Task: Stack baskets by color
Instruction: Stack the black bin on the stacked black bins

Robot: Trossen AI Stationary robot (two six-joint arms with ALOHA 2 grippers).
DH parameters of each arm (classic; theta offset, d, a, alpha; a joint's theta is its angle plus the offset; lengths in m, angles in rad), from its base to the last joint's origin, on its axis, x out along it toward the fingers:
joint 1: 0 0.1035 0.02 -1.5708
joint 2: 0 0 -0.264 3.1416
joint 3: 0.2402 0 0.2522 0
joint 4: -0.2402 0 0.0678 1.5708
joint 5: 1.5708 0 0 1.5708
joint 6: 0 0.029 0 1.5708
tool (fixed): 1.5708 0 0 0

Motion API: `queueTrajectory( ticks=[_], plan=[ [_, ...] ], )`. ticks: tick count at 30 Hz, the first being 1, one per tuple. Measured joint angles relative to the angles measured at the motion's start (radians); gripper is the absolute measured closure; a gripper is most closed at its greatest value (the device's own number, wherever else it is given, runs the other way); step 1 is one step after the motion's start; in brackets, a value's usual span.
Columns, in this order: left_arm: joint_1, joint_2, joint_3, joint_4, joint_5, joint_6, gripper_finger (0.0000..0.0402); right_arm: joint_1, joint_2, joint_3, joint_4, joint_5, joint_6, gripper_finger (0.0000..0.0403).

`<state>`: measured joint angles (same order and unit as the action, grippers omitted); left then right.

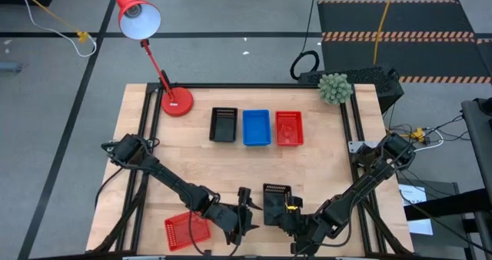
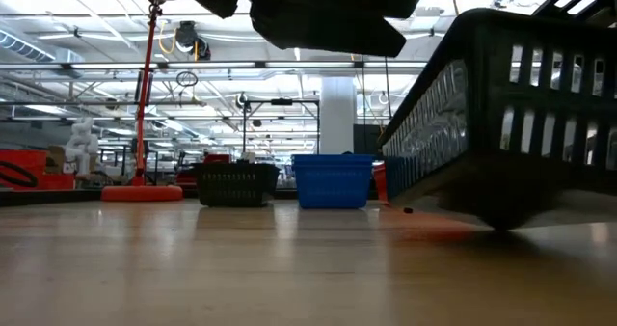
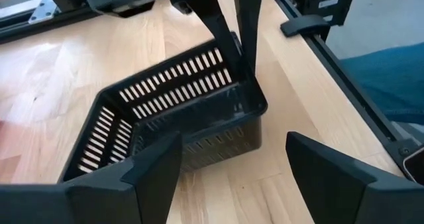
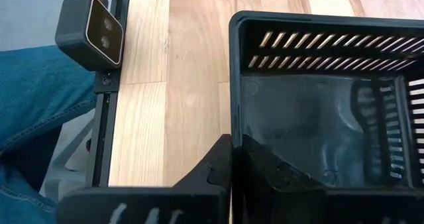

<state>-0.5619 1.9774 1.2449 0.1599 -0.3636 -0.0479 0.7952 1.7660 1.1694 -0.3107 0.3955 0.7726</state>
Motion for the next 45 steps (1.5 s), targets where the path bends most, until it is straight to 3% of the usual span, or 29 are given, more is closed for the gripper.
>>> queueTrajectory(
  ticks=[14, 34, 45],
  plan=[
    [0.005, 0.001, 0.0, -0.023, 0.0, 0.0, 0.0075, -0.002, 0.0, 0.0, 0.0, 0.023, -0.008, 0.039],
    [0.034, 0.008, 0.052, 0.024, 0.062, 0.083, 0.01, -0.047, 0.0, 0.0, 0.008, 0.025, -0.034, 0.039],
    [0.046, 0.1, 0.087, -0.049, 0.069, -0.047, 0.016, -0.09, 0.0, 0.0, 0.024, 0.081, -0.055, 0.039]
  ],
)
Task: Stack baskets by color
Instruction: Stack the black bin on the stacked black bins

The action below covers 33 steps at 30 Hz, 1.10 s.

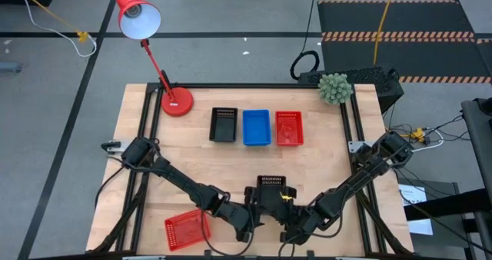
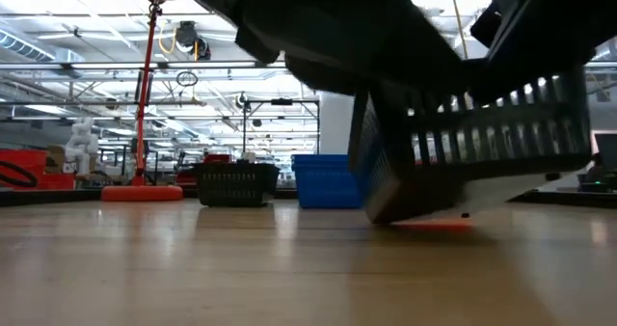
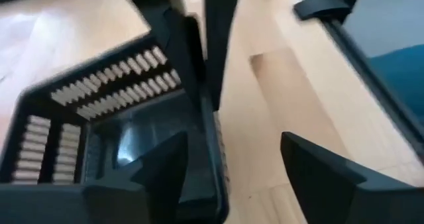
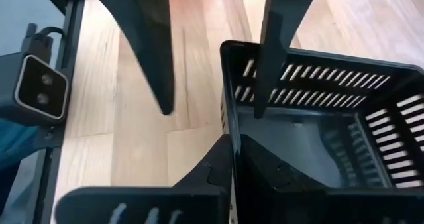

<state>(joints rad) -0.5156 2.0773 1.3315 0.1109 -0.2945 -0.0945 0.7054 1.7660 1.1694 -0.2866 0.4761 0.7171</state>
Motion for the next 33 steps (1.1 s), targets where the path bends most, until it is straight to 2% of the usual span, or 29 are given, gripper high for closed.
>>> queueTrajectory(
  ticks=[13, 16, 19, 28, 33],
  plan=[
    [-0.002, -0.001, 0.001, -0.038, -0.03, -0.046, 0.0299, -0.012, 0.0, -0.001, 0.054, -0.012, -0.123, 0.0387],
    [-0.01, -0.001, 0.001, -0.05, -0.021, -0.047, 0.0341, -0.006, 0.0, -0.001, 0.094, 0.001, -0.147, 0.0372],
    [-0.016, 0.003, -0.001, -0.073, -0.019, -0.05, 0.0386, 0.004, -0.002, 0.0, 0.143, 0.001, -0.18, 0.0339],
    [-0.033, -0.052, -0.001, -0.161, 0.004, -0.045, 0.0395, 0.062, -0.08, 0.0, 0.212, 0.003, -0.241, 0.0211],
    [-0.063, -0.129, -0.001, -0.248, 0.002, -0.02, 0.0393, 0.138, -0.139, 0.0, 0.208, 0.153, -0.281, 0.0183]
  ],
)
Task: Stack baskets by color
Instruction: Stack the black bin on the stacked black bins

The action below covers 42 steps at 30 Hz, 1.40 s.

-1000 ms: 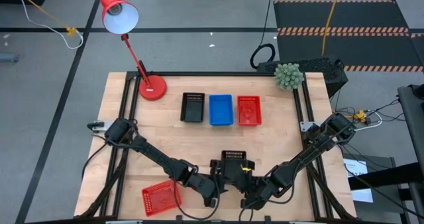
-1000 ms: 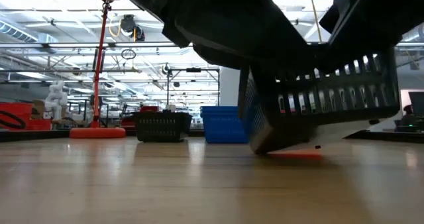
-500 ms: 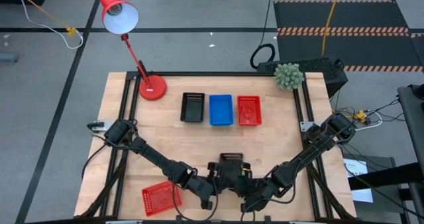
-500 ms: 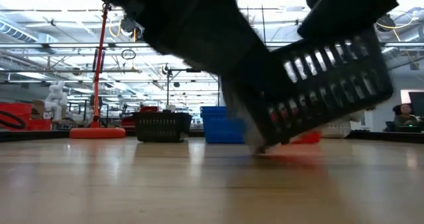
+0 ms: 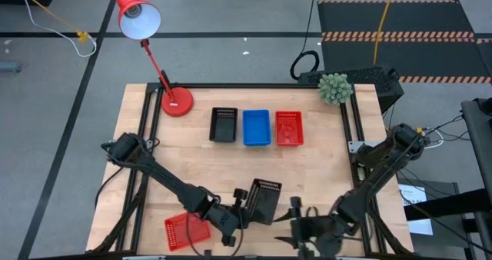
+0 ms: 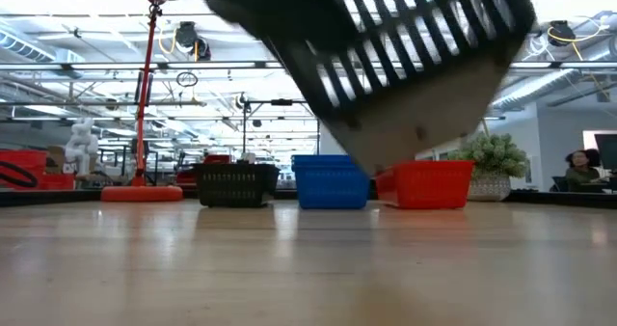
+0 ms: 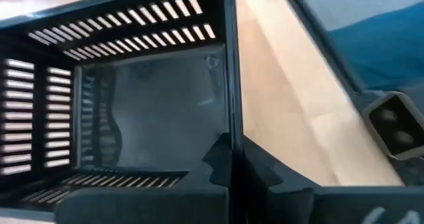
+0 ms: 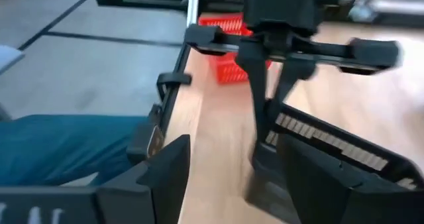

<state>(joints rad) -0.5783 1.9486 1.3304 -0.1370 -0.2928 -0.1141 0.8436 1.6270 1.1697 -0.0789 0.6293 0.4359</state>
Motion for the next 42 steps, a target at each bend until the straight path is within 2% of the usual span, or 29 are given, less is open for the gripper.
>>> queueTrajectory(
  ticks=[5, 11, 18, 23, 31, 42],
  plan=[
    [-0.034, -0.092, 0.0, -0.151, -0.028, 0.007, 0.0393, 0.076, -0.028, 0.0, -0.012, 0.134, -0.037, 0.0186],
    [-0.061, -0.233, 0.0, -0.329, -0.094, 0.031, 0.0396, 0.106, -0.032, 0.0, -0.065, 0.184, -0.039, 0.0203],
    [-0.057, -0.388, 0.001, -0.547, -0.183, 0.059, 0.0393, 0.108, -0.032, -0.026, -0.061, 0.186, -0.031, 0.0225],
    [-0.018, -0.453, 0.001, -0.687, -0.234, 0.049, 0.0391, 0.108, -0.032, -0.057, -0.042, 0.187, -0.029, 0.024],
    [0.078, -0.468, 0.001, -0.836, -0.236, 0.055, 0.0393, 0.107, -0.032, -0.077, -0.002, 0.187, -0.036, 0.0256],
    [0.243, -0.513, -0.065, -0.85, -0.208, 0.117, 0.0388, 0.107, -0.032, -0.077, -0.004, 0.186, -0.035, 0.0264]
  ],
)
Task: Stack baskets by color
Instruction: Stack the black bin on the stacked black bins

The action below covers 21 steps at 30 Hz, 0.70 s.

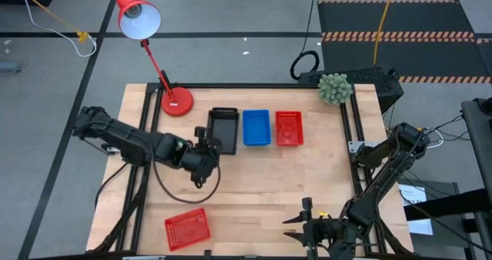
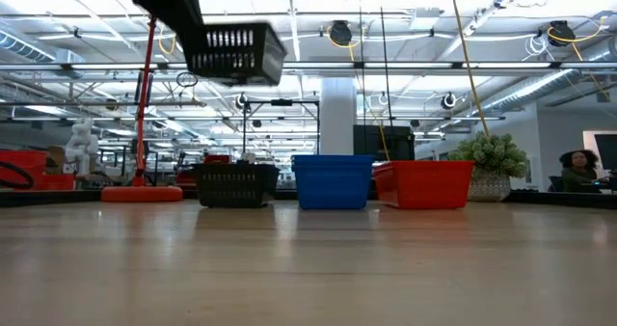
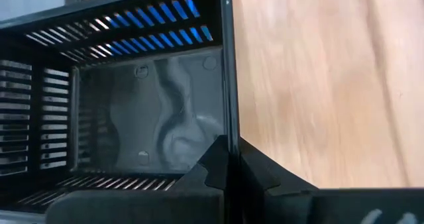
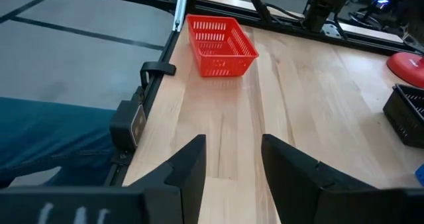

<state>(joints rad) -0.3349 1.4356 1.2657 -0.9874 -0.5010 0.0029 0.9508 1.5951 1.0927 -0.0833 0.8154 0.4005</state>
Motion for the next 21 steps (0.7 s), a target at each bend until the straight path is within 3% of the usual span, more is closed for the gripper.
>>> queueTrajectory(
  ticks=[8, 21],
  plan=[
    [0.099, -0.028, -0.13, 0.185, 0.067, 0.07, 0.0388, 0.0, 0.0, 0.0, -0.003, -0.003, -0.001, 0.0264],
    [0.214, -0.028, -0.284, 0.353, 0.106, 0.16, 0.0393, 0.0, 0.0, 0.0, -0.004, -0.004, -0.001, 0.0264]
  ],
)
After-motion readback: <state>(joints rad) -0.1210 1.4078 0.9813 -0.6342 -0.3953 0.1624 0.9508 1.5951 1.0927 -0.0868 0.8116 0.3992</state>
